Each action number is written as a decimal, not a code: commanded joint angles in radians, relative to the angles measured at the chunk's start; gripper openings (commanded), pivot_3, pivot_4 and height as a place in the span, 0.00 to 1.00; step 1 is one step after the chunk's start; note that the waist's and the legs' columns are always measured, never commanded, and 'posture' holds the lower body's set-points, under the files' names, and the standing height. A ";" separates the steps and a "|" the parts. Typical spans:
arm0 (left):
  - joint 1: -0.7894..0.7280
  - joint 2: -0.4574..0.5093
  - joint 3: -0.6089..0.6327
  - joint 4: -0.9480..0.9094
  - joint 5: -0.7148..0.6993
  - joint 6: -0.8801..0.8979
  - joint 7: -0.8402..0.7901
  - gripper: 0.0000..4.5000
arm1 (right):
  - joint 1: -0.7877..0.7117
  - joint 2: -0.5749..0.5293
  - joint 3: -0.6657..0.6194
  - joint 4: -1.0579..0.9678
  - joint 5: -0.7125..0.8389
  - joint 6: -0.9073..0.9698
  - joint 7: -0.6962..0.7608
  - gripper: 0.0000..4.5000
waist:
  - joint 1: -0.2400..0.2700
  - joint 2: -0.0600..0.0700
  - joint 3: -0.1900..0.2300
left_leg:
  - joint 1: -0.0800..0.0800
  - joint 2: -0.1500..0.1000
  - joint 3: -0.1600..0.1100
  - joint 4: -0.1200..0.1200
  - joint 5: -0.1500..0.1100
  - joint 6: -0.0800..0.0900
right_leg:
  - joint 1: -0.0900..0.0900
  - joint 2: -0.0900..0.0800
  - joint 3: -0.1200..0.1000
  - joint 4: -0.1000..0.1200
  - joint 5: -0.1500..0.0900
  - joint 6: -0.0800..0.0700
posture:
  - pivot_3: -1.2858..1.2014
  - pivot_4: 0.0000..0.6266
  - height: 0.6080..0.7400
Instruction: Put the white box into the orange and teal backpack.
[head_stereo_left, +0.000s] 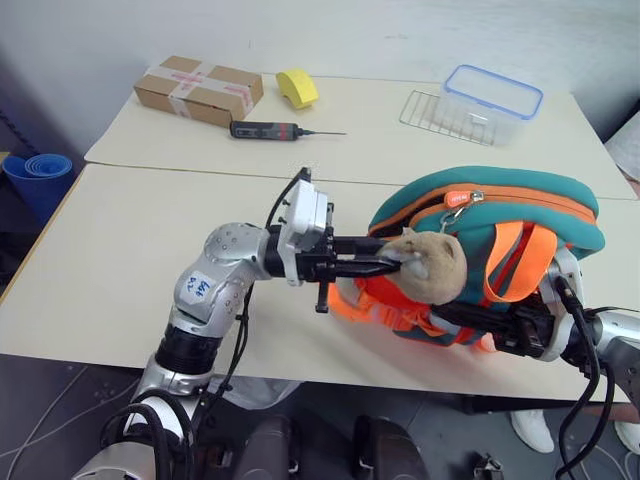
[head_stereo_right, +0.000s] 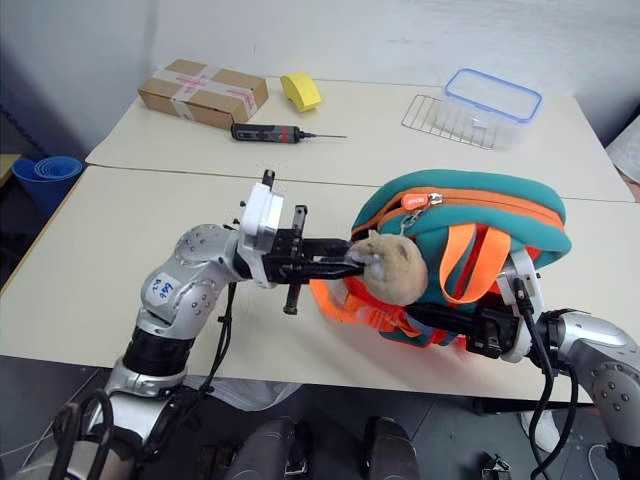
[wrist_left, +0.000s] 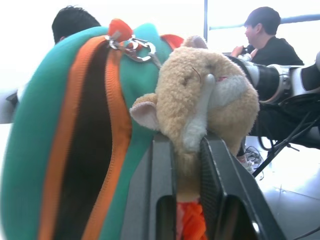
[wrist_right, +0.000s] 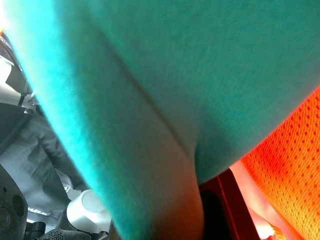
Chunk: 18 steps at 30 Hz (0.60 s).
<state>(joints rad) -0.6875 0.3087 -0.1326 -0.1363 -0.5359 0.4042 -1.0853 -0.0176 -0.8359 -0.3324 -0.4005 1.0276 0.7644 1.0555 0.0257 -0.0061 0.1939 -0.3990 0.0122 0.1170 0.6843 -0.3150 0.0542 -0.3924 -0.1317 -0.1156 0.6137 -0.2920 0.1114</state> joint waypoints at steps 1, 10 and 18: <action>-0.052 0.068 0.092 0.037 -0.046 0.010 -0.027 0.05 | 0.001 0.000 -0.023 -0.021 0.011 -0.005 -0.007 0.00 | -0.004 0.000 0.000 | 0.000 0.000 0.000 0.000 0.000 0.000 | 0.000 0.000 0.000 0.000 0.000 0.000 | 0.52 0.24 1.00; -0.129 0.261 0.207 0.216 -0.114 0.092 -0.120 0.05 | 0.034 0.014 -0.041 -0.041 0.020 -0.012 -0.037 0.00 | -0.003 0.000 0.000 | 0.000 0.001 0.001 0.000 0.000 -0.001 | -0.001 0.001 0.000 0.002 0.000 0.000 | 0.52 0.24 1.00; -0.095 0.274 0.125 0.330 0.048 -0.050 -0.115 0.05 | 0.057 0.026 -0.054 -0.061 0.028 -0.019 -0.061 0.00 | 0.000 0.000 0.000 | 0.000 -0.002 0.000 0.000 0.000 0.000 | -0.001 0.001 -0.001 0.003 0.000 0.000 | 0.52 0.24 1.00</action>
<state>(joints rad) -0.8005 0.5651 0.0088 0.1761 -0.5504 0.4149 -1.1992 0.0295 -0.8144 -0.3460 -0.4321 1.0396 0.7614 0.9992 0.0260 -0.0061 0.1939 -0.3995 0.0103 0.1172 0.6841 -0.3150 0.0546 -0.3936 -0.1305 -0.1172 0.6164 -0.2921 0.1114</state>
